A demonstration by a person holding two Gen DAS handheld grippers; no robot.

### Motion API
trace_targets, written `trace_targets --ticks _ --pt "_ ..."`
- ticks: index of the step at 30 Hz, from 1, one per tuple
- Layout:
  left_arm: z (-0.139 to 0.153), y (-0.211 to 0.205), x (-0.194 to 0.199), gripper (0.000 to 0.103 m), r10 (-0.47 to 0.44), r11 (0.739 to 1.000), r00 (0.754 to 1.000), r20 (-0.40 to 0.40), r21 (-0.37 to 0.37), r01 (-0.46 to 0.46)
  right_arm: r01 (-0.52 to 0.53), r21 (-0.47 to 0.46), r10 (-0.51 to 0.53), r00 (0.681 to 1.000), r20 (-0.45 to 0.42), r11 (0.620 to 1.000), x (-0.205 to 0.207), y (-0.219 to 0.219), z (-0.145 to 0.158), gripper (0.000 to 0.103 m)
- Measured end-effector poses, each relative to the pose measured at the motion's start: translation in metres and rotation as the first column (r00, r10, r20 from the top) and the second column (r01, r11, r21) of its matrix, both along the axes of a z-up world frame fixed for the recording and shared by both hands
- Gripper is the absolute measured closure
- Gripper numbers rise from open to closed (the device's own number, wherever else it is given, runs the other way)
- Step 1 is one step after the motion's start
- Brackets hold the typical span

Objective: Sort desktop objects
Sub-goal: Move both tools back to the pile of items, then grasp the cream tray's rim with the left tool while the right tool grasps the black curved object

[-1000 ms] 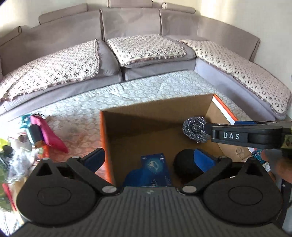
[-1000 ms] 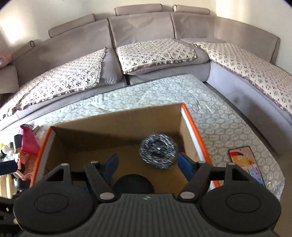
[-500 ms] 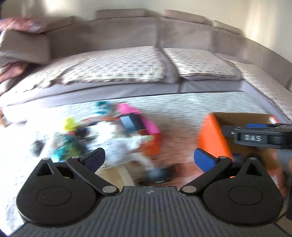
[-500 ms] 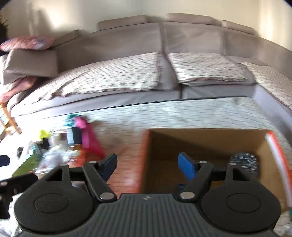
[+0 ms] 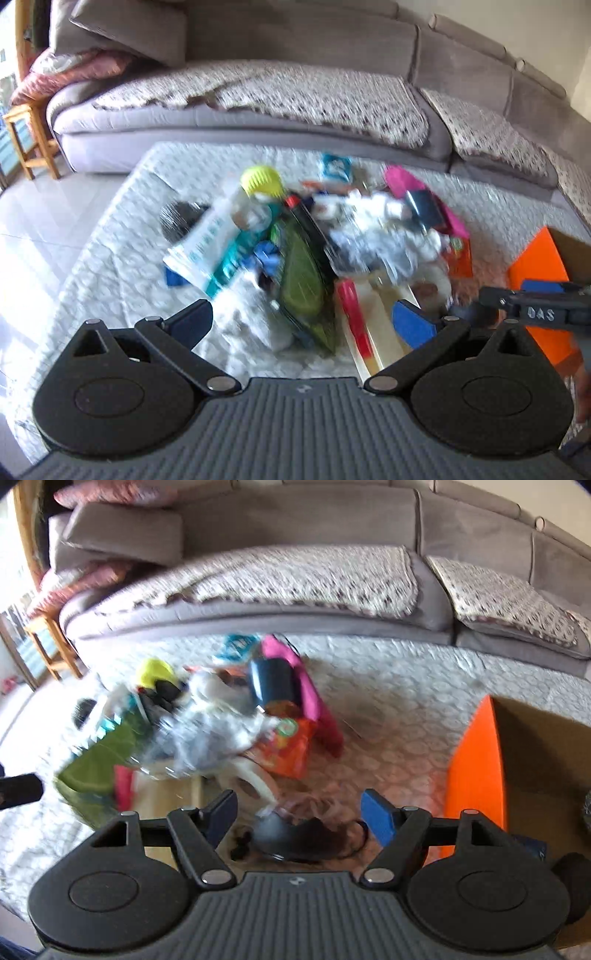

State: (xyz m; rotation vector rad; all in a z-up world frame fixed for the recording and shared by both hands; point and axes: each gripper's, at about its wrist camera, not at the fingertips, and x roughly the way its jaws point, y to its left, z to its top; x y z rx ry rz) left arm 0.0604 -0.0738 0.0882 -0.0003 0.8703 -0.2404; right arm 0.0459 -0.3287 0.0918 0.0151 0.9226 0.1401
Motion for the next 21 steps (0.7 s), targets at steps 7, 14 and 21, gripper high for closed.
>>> trace_targets --ticks 7,14,21 --pt "-0.021 -0.027 0.001 0.0 -0.055 0.998 0.997 -0.057 -0.017 0.054 -0.018 -0.013 0.018 1.0 -0.019 1.0 -0.002 -0.004 -0.016 0.028" --pt "-0.032 -0.022 -0.001 0.003 -0.076 0.997 0.993 -0.088 -0.032 0.073 -0.035 0.019 0.036 0.999 -0.028 0.999 0.001 -0.005 -0.024 0.028" --pt "-0.05 -0.032 -0.002 0.009 -0.061 0.998 0.985 -0.159 -0.04 0.055 -0.099 -0.003 0.099 0.994 -0.046 0.995 0.008 0.005 -0.023 0.028"
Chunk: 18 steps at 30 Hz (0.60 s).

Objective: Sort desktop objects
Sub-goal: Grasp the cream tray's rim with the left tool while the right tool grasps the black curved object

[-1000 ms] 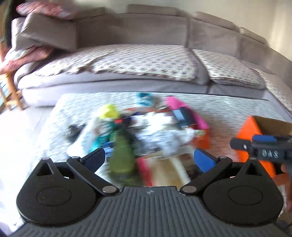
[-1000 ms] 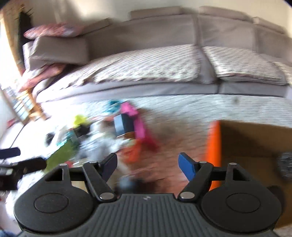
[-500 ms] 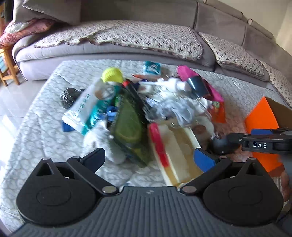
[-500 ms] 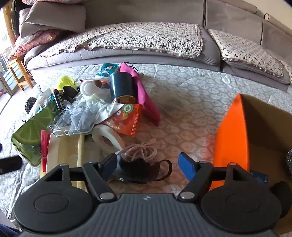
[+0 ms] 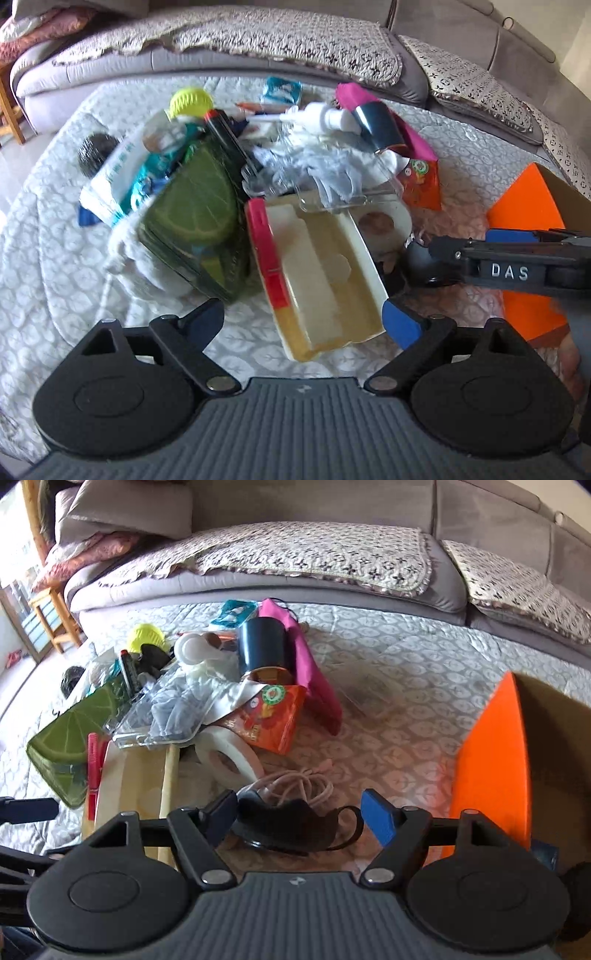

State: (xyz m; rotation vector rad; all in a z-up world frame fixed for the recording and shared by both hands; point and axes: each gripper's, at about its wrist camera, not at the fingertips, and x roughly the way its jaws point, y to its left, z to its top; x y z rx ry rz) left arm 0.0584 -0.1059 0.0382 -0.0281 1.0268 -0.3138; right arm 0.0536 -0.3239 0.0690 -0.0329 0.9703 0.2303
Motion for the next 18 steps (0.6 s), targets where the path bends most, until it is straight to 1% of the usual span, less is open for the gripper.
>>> trace_targets --ticks 1,3,4,5,6,7,8,9,10,11,12,15,18 --pt "-0.001 0.0 0.002 0.009 0.01 1.0 1.0 -0.008 -0.004 -0.01 -0.021 0.0 0.021 1.0 -0.017 1.0 0.001 0.002 -0.001 0.027" --pt "-0.004 -0.001 0.005 0.009 0.028 1.0 0.999 -0.021 -0.01 -0.028 -0.056 -0.028 0.055 0.998 -0.035 0.998 0.004 0.007 -0.003 0.02" --pt "-0.006 -0.002 0.007 0.01 0.036 0.999 0.999 -0.027 -0.009 -0.036 -0.068 -0.047 0.066 0.997 -0.039 0.997 0.004 0.01 -0.005 0.02" --pt "-0.008 -0.003 0.007 0.01 0.04 0.999 0.999 -0.033 -0.006 -0.04 -0.076 -0.057 0.074 0.996 -0.046 0.995 0.006 0.011 -0.008 0.021" --pt "-0.009 -0.003 0.007 0.011 0.041 0.999 0.998 -0.037 -0.004 -0.042 -0.083 -0.059 0.08 0.995 -0.055 0.995 0.007 0.012 -0.011 0.024" --pt "-0.011 -0.003 0.008 0.015 0.04 0.999 0.998 -0.039 -0.001 -0.041 -0.09 -0.061 0.086 0.994 -0.065 0.994 0.007 0.012 -0.013 0.028" --pt "-0.012 -0.004 0.007 0.026 0.036 0.999 0.998 -0.045 0.006 -0.036 -0.106 -0.072 0.1 0.992 -0.082 0.992 0.006 0.013 -0.016 0.033" --pt "-0.014 -0.004 0.008 0.036 0.029 1.0 0.998 -0.054 0.011 -0.028 -0.121 -0.084 0.115 0.99 -0.078 0.989 0.004 0.014 -0.016 0.034" --pt "-0.017 -0.004 0.009 0.058 0.02 1.0 0.997 -0.07 0.016 -0.019 -0.136 -0.096 0.128 0.988 -0.082 0.986 0.0 0.016 -0.015 0.035" --pt "-0.019 -0.004 0.009 0.06 0.019 0.999 0.996 -0.089 0.028 -0.016 -0.147 -0.096 0.139 0.986 -0.09 0.984 -0.002 0.017 -0.015 0.036" --pt "-0.02 -0.003 0.009 0.06 0.019 0.999 0.996 -0.089 0.03 -0.016 -0.146 -0.081 0.138 0.986 -0.098 0.986 -0.004 0.015 -0.014 0.037" --pt "-0.018 -0.007 0.004 0.062 0.015 0.999 0.998 -0.063 0.051 -0.012 -0.14 -0.066 0.132 0.984 -0.121 0.988 -0.009 0.012 -0.012 0.037" --pt "-0.014 -0.007 0.0 0.064 0.014 0.999 0.998 -0.056 0.047 -0.012 -0.111 -0.032 0.106 0.985 -0.139 0.993 -0.013 0.008 -0.01 0.038"
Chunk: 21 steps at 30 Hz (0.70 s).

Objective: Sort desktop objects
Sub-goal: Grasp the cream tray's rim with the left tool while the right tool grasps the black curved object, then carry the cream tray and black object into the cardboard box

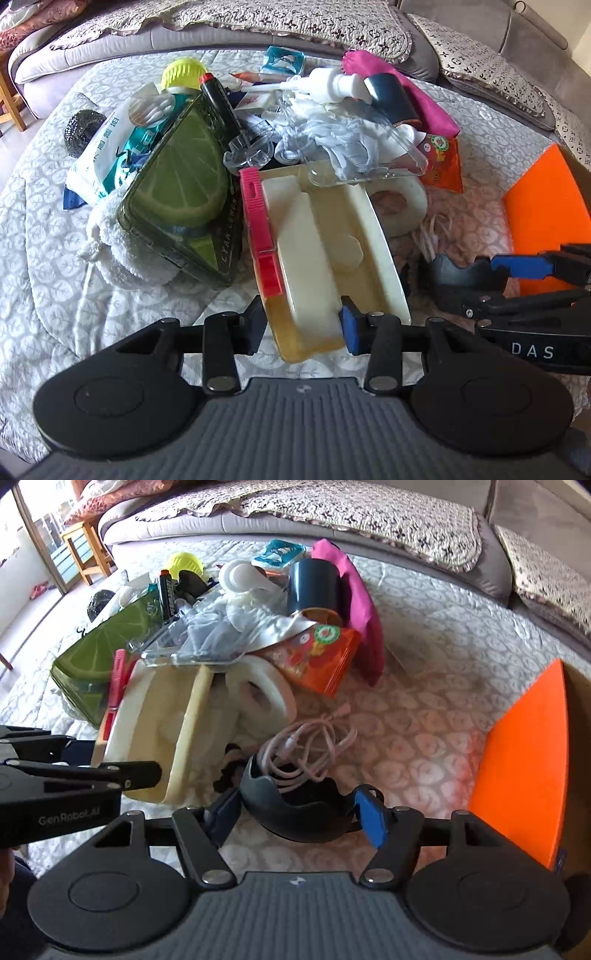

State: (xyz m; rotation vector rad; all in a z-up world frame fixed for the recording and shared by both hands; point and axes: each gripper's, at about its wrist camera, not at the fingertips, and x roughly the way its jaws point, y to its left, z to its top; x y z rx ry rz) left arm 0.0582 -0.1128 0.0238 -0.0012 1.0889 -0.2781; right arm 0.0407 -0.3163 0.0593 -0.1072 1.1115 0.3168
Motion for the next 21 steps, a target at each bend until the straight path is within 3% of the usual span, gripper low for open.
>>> trace_targets --ticks 21 --pt "0.047 -0.004 -0.032 0.065 0.006 1.0 0.994 0.107 0.026 -0.009 0.013 0.035 -0.016 0.996 0.09 0.999 -0.034 -0.004 0.053 0.038"
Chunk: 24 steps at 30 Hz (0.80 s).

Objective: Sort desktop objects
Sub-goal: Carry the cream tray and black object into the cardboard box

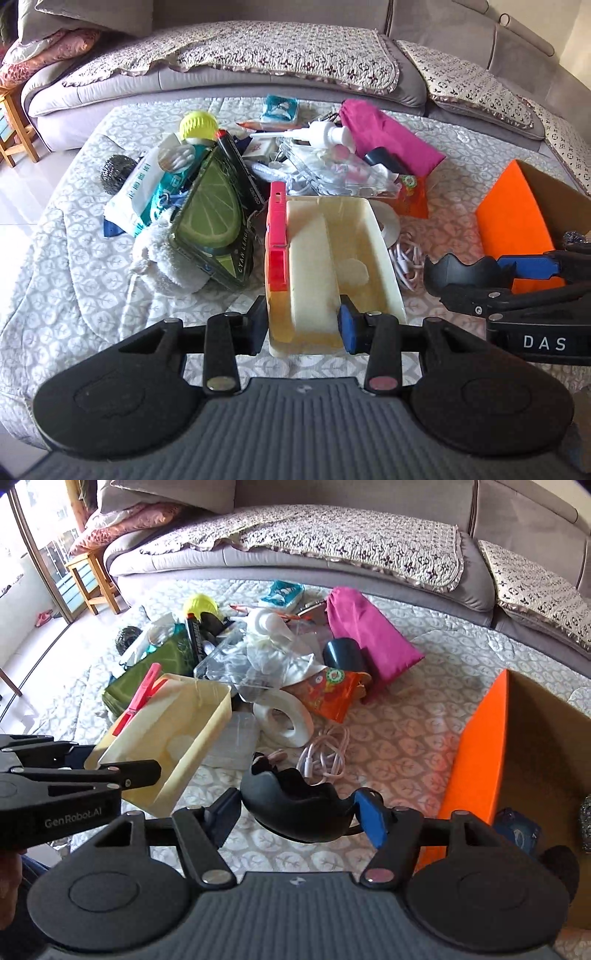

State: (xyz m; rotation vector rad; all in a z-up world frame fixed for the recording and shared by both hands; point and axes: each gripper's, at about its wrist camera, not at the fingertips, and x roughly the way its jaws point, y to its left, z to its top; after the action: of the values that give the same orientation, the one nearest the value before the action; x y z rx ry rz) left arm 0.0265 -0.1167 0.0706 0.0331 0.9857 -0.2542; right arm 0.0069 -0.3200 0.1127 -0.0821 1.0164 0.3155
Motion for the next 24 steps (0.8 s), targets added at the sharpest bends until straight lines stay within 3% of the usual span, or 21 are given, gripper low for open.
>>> trace_targets --ticks 14,24 --pt "0.039 0.004 -0.025 0.066 -0.013 1.0 0.996 0.091 -0.005 0.013 0.014 0.009 -0.015 0.995 0.095 1.0 -0.03 -0.006 0.043 0.037" --pt "0.061 -0.02 -0.033 0.066 -0.098 0.995 0.984 0.146 0.004 0.098 0.079 0.018 -0.081 0.984 0.162 0.997 -0.045 -0.038 0.069 0.037"
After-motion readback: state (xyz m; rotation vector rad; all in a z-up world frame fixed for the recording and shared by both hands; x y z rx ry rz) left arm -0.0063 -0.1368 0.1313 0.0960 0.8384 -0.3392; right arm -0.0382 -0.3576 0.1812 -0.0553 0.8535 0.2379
